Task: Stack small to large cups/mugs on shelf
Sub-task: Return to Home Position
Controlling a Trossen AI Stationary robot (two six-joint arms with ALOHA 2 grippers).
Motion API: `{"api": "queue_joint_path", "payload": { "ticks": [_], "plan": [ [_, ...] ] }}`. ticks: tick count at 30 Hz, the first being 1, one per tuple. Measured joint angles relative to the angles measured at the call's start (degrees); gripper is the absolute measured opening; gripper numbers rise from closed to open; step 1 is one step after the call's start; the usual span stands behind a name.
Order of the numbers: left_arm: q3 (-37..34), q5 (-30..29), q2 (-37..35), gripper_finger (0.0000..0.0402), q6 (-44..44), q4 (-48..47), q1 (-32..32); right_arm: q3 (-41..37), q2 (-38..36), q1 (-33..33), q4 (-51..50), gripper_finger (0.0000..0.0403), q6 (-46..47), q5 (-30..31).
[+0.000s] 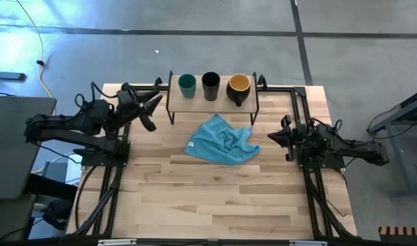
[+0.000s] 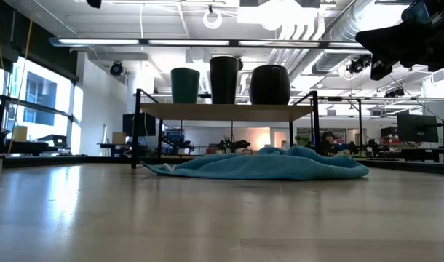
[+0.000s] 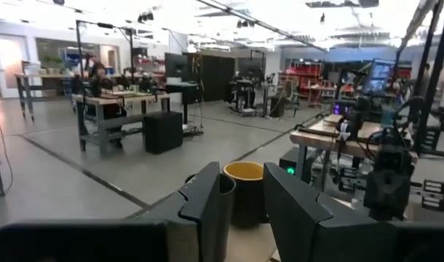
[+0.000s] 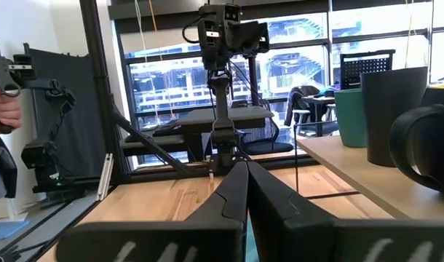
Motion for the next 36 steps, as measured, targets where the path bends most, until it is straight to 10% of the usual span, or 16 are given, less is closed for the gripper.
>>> {"api": "queue_joint_path", "payload": {
  "ticks": [36],
  "plan": [
    [-23.1,-6.1,-18.6,0.0097,-2.0,19.2,0.0,0.0,0.0,0.0,0.0,0.0,0.6,1.2]
  ]
}}
